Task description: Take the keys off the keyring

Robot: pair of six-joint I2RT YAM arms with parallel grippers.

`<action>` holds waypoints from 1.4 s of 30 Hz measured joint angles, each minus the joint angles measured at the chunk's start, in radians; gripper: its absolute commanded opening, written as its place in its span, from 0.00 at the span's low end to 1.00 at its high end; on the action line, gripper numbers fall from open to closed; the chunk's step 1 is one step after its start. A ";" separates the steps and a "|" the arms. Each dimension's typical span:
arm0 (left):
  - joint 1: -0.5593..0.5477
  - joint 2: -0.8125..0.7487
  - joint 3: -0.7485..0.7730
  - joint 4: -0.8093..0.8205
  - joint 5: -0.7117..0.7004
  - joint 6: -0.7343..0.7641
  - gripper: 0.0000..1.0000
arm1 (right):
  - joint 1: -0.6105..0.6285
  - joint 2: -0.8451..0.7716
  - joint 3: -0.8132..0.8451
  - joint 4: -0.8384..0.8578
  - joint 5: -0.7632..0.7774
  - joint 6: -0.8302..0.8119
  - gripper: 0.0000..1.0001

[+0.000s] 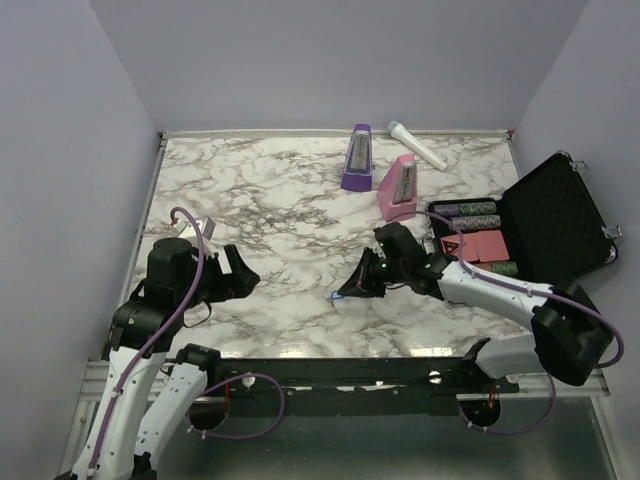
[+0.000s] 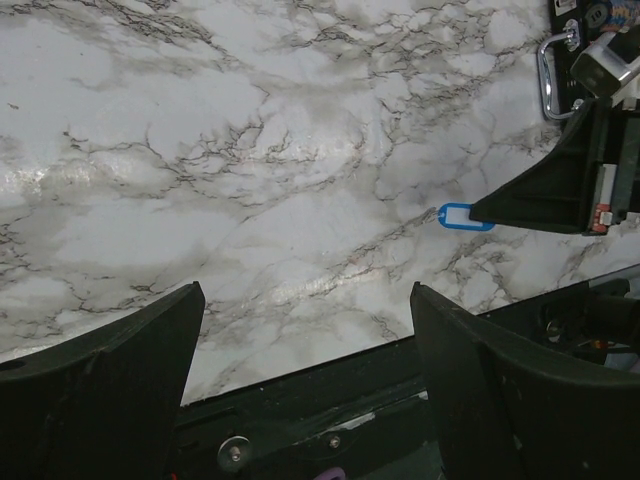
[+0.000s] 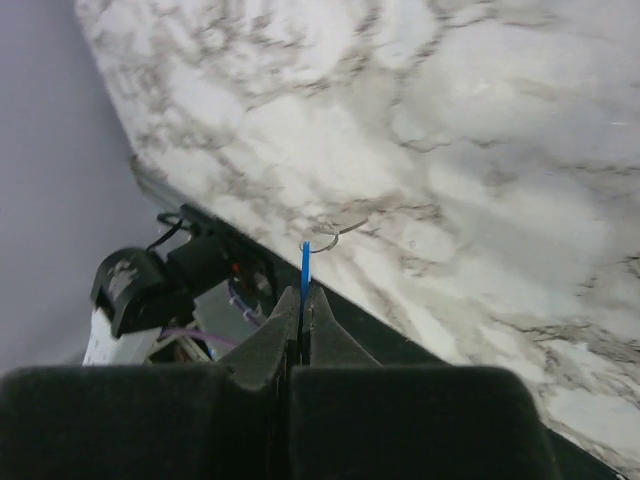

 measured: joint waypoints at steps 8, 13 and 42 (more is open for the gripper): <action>0.000 -0.011 0.061 -0.046 0.000 0.003 0.93 | 0.000 -0.132 0.105 -0.008 -0.156 -0.122 0.01; 0.000 -0.028 0.164 -0.040 0.026 0.002 0.93 | 0.000 -0.151 0.201 -0.039 -0.244 -0.188 0.01; 0.000 -0.219 0.054 0.509 0.387 -0.100 0.80 | 0.007 -0.153 0.560 -0.181 -0.405 -0.255 0.01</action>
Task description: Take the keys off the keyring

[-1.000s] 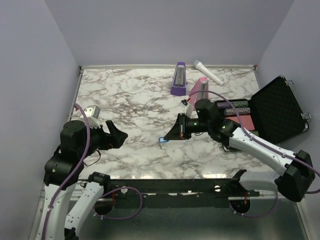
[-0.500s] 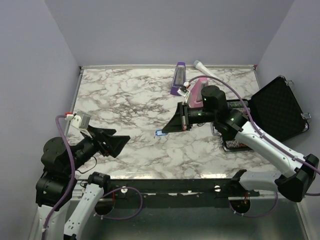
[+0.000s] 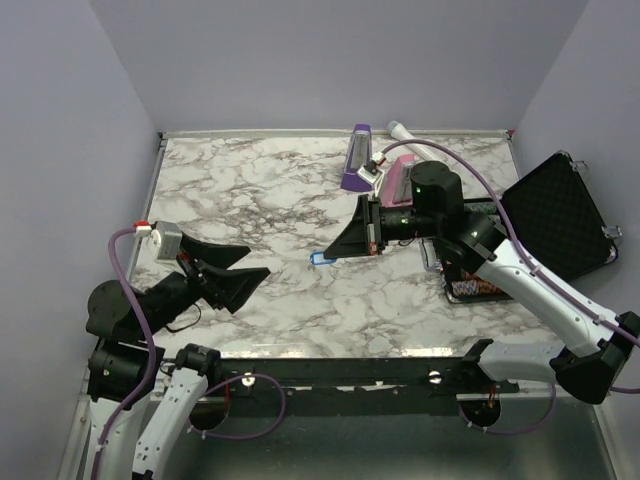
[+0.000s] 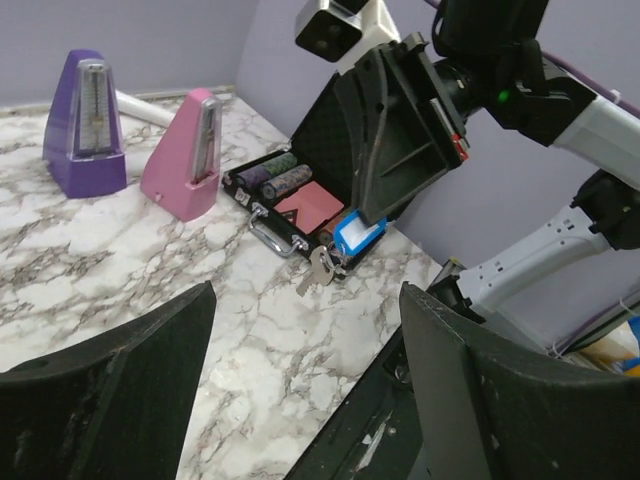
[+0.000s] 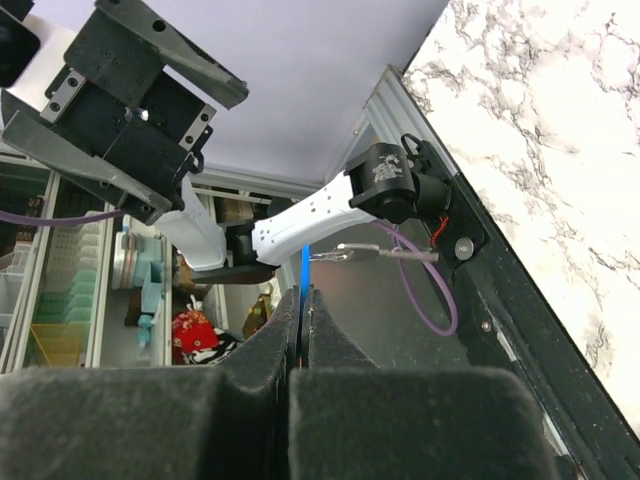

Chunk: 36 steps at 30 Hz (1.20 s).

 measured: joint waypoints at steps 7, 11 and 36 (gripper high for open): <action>0.000 0.023 -0.003 0.108 0.086 -0.010 0.84 | 0.000 0.000 0.030 -0.043 0.022 0.012 0.01; 0.000 0.011 -0.055 0.193 0.115 -0.020 0.86 | 0.000 0.000 0.071 -0.080 0.069 0.025 0.01; -0.106 0.069 -0.300 0.729 0.146 -0.118 0.82 | 0.000 0.027 0.158 -0.106 0.199 0.188 0.01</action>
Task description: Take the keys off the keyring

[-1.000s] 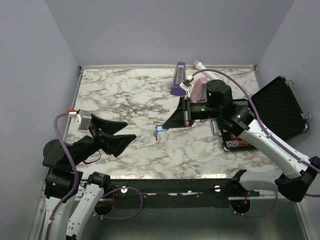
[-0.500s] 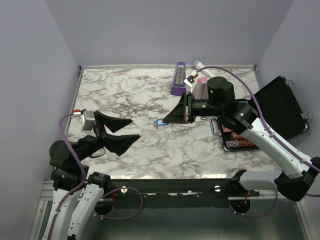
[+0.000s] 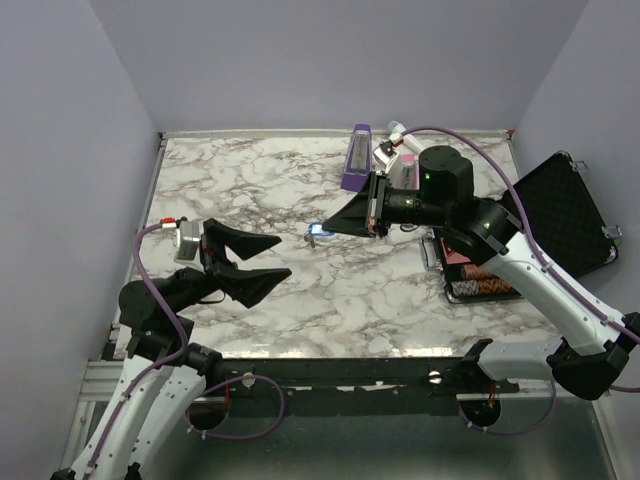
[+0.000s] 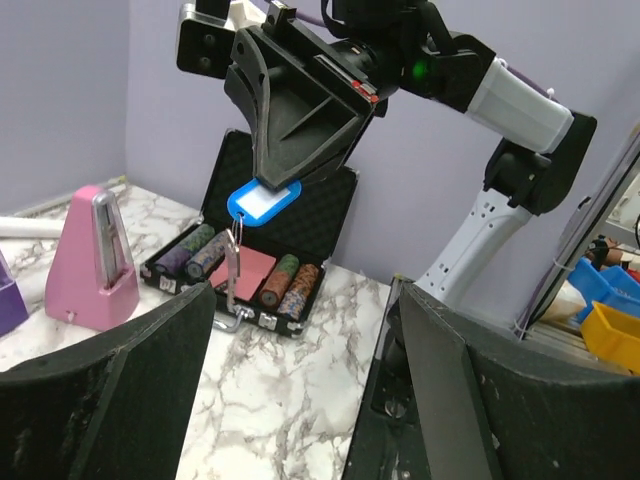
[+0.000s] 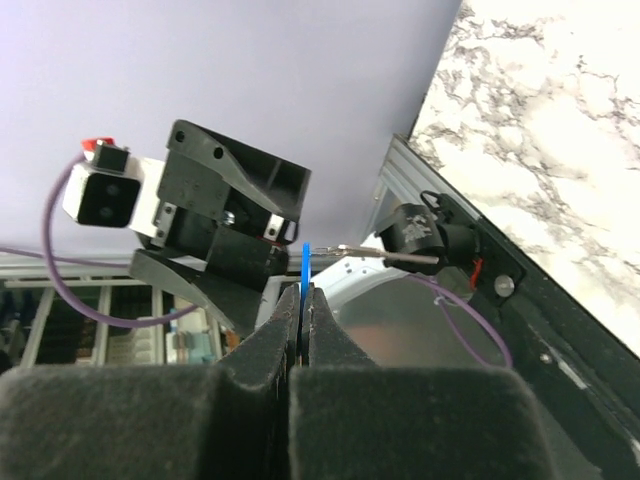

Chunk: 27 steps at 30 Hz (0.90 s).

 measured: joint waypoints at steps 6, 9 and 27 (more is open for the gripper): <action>-0.021 0.046 -0.047 0.205 -0.035 -0.021 0.83 | 0.000 0.000 -0.004 0.082 0.008 0.112 0.01; -0.036 0.060 -0.054 0.278 -0.067 -0.015 0.79 | 0.000 0.000 -0.004 0.120 0.012 0.156 0.01; -0.168 0.192 -0.005 0.378 -0.258 0.133 0.59 | 0.000 0.042 0.029 0.200 0.015 0.238 0.01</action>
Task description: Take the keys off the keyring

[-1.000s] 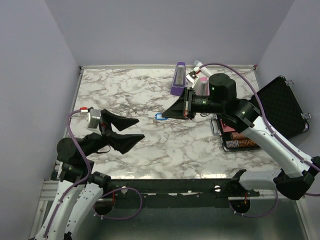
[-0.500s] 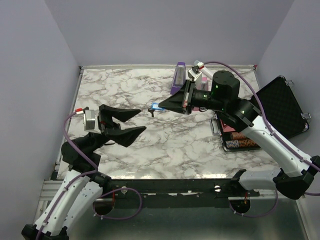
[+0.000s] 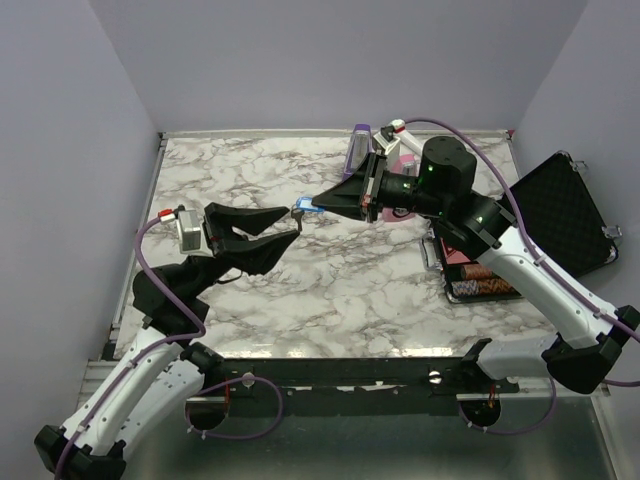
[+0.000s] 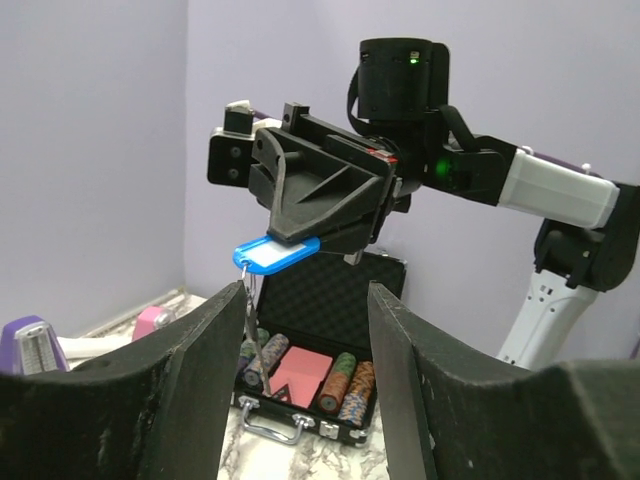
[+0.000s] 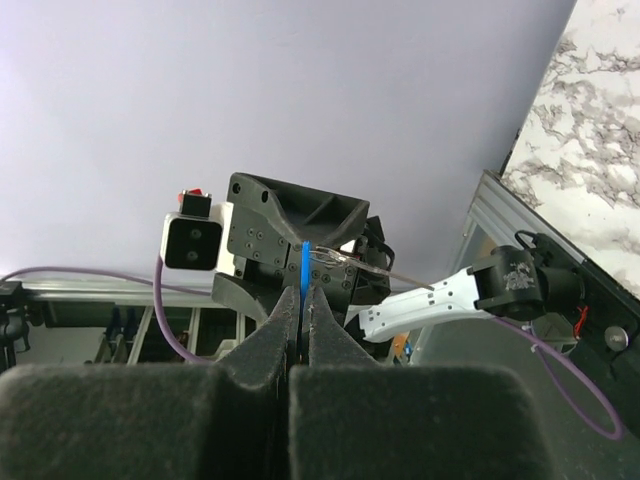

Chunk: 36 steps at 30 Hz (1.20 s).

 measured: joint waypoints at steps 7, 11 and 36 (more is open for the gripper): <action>-0.032 0.011 0.023 -0.032 -0.071 0.074 0.70 | 0.000 0.001 0.003 0.034 -0.001 0.013 0.01; -0.036 0.011 0.024 -0.037 -0.110 0.101 0.72 | 0.000 0.002 0.005 0.043 -0.002 0.017 0.01; -0.047 0.090 0.048 -0.051 -0.155 0.135 0.44 | 0.000 0.019 0.008 0.069 -0.024 0.028 0.01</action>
